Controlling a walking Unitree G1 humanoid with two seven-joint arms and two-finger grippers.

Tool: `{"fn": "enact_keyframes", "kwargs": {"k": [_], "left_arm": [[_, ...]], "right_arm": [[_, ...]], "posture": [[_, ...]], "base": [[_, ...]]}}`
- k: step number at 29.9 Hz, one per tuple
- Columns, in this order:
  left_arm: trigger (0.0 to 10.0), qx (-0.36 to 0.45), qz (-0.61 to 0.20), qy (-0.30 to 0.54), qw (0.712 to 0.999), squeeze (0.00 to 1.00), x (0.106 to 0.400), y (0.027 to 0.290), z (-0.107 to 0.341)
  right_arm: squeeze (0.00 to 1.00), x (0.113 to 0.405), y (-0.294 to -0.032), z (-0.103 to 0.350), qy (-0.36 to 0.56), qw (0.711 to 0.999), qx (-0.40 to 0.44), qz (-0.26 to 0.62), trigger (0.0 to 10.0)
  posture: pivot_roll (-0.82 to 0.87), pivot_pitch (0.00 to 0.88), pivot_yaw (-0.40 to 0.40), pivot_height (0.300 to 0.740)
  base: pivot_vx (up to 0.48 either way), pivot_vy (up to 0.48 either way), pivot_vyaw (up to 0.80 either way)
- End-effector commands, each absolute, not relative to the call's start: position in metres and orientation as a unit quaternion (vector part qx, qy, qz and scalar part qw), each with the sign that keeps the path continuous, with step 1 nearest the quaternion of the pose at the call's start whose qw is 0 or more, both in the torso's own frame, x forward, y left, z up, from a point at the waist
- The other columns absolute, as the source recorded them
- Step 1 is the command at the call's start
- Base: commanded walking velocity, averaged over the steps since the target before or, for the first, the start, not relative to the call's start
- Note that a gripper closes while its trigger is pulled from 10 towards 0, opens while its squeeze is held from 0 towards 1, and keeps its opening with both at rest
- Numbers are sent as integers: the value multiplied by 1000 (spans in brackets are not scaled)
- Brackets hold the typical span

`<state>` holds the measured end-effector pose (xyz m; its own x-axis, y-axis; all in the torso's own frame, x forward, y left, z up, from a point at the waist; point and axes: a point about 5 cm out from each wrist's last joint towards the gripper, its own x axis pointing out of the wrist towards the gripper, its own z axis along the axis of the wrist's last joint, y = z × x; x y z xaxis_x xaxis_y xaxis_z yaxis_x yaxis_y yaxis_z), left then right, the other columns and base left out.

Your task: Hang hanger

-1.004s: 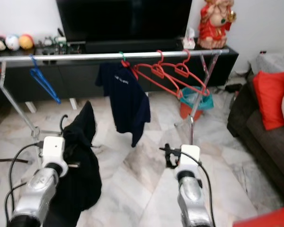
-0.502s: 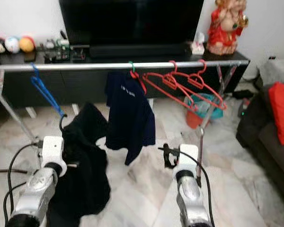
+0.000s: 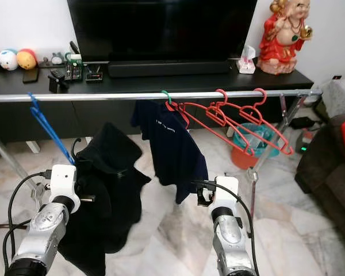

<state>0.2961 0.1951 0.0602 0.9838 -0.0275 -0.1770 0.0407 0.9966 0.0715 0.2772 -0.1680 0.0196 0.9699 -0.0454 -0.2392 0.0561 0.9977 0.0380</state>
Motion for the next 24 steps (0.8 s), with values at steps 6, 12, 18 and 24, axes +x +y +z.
{"fn": "enact_keyframes", "kwargs": {"k": [6,12,18,24], "left_arm": [[10000,49,-30,75,996,0,299,189,65],[10000,54,-30,72,995,0,298,189,65],[10000,56,-29,73,995,0,297,188,64],[10000,57,-32,74,995,0,297,188,64]], "right_arm": [[0,277,-173,20,120,992,30,-34,10000],[0,277,-172,21,114,992,32,-32,10000],[0,276,-171,21,111,993,23,-24,10000],[0,274,-167,20,113,993,26,-15,10000]], "posture": [[-174,0,-37,740],[-174,0,-37,740],[-176,0,-36,740],[-174,0,-37,740]], "base": [[0,0,0],[0,-91,0],[162,-282,0],[250,-282,473]]}}
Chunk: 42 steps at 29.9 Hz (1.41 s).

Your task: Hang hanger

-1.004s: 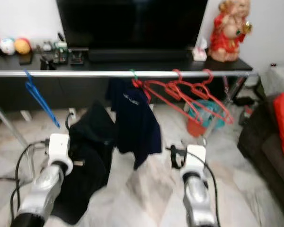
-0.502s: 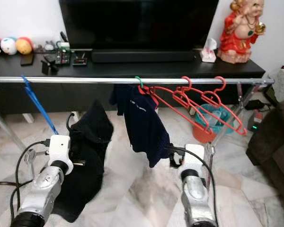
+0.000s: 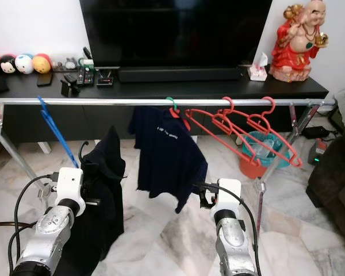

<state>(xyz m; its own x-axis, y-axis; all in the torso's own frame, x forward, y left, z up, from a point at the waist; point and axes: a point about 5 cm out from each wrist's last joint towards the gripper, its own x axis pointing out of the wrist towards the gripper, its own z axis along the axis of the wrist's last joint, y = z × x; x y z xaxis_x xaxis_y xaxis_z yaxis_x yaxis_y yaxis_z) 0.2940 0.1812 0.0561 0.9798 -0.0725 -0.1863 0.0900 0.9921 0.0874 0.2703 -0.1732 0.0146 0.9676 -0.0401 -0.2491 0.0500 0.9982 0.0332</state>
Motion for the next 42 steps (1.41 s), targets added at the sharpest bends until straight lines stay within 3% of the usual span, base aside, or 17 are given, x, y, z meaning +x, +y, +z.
{"fn": "enact_keyframes", "kwargs": {"k": [1,15,26,42], "left_arm": [[10000,57,-33,74,995,0,297,188,64],[10000,59,-24,74,995,0,297,189,63],[10000,65,6,81,995,0,297,197,61],[10000,62,-1,81,995,0,296,197,60]], "right_arm": [[0,274,-167,20,112,993,25,-15,10000],[0,274,-167,20,115,993,30,-12,10000],[0,273,-170,15,130,991,36,-4,10000],[0,234,-190,2,151,987,-24,42,10000]], "posture": [[-174,0,-37,740],[-174,0,-41,740],[-169,0,-51,740],[-181,0,-51,740]], "base": [[251,-281,481],[257,-305,0],[0,0,0],[0,0,0]]}}
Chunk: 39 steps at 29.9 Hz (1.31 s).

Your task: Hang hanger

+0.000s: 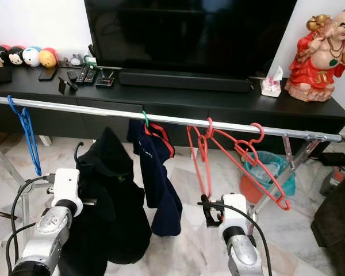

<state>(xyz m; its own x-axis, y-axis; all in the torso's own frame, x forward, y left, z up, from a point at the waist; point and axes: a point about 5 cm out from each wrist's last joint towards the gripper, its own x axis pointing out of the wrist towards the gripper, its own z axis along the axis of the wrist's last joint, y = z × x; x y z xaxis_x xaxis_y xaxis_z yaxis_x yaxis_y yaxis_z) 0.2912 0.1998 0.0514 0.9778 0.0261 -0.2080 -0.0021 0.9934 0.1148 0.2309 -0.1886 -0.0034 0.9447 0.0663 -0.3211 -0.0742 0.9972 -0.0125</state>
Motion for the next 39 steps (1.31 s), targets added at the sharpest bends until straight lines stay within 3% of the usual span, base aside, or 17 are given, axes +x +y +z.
{"fn": "enact_keyframes", "kwargs": {"k": [1,13,22,27,31,33,39], "left_arm": [[10000,61,-1,80,995,0,296,197,61],[10000,62,-10,77,995,0,297,195,62],[10000,62,-15,75,995,0,298,195,62],[10000,62,-19,73,995,0,299,196,62],[10000,64,-18,73,995,0,300,198,62],[10000,65,-18,74,995,0,300,198,62],[10000,66,-21,75,995,0,303,196,62]], "right_arm": [[0,231,-192,3,148,988,-28,41,10000],[0,204,-199,11,139,990,-32,26,10000],[0,182,-210,51,65,997,-38,-21,10000],[0,163,-211,49,138,987,-80,-34,10000],[0,138,-227,42,266,947,-135,-120,10000],[0,129,-230,33,327,928,-117,-136,10000],[0,155,-223,-2,395,914,-72,-63,10000]], "posture": [[-183,0,-50,740],[-183,0,-53,740],[-195,0,-54,740],[-199,0,-59,740],[-203,0,-62,740],[-210,0,-59,740],[-204,0,-58,740]], "base": [[0,0,0],[0,0,0],[0,0,0],[0,0,0],[0,0,0],[0,0,0],[0,0,0]]}}
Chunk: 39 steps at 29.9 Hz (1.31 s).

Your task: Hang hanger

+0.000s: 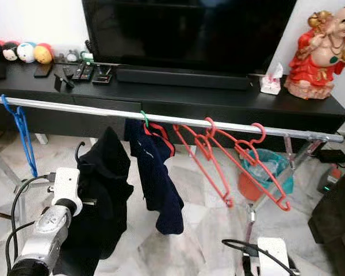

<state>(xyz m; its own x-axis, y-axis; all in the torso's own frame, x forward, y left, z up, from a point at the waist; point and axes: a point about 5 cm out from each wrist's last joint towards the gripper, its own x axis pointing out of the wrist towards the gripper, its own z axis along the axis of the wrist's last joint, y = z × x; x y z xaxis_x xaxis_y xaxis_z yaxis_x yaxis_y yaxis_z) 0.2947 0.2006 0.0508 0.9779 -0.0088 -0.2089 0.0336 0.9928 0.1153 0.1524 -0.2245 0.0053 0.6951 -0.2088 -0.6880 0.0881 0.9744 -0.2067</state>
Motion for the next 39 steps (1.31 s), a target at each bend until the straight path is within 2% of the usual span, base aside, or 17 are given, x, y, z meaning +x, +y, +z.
{"fn": "enact_keyframes", "kwargs": {"k": [1,3,7,11,18,19,22,28,35,39], "left_arm": [[10000,66,-21,75,995,0,303,196,62],[10000,64,-17,73,995,0,303,196,63],[10000,57,2,68,996,0,302,199,63],[10000,56,9,67,996,0,301,201,63],[10000,51,60,59,995,0,303,211,68],[10000,40,90,66,993,0,303,218,67],[10000,38,105,72,991,0,302,221,66],[10000,38,103,65,992,0,302,220,67],[10000,38,103,62,992,0,303,218,68],[10000,37,102,61,992,0,303,218,68]], "right_arm": [[0,157,-222,-4,402,911,-74,-54,10000],[0,166,-223,-12,407,908,-74,-62,10000],[0,176,-204,-48,473,877,-87,12,10000],[0,177,-196,-68,490,861,-126,52,10000],[0,170,-185,-84,513,850,-94,69,10000],[0,161,-185,-90,529,841,-92,71,10000],[0,152,-186,-96,545,832,-84,61,10000],[0,151,-184,-98,536,841,-58,43,10000],[0,154,-182,-98,533,839,-88,69,10000],[0,147,-177,-101,535,834,-103,90,10000]], "posture": [[-204,0,-58,740],[-186,0,-62,740],[-165,0,-68,740],[-159,0,-66,740],[-148,0,-58,740],[-148,0,-58,740],[-142,0,-59,740],[-145,0,-57,740],[-150,0,-57,740],[-148,0,-57,740]], "base": [[0,0,0],[0,0,0],[0,0,0],[0,0,0],[0,0,0],[0,0,0],[0,0,0],[0,0,0],[107,0,0],[253,0,628]]}}
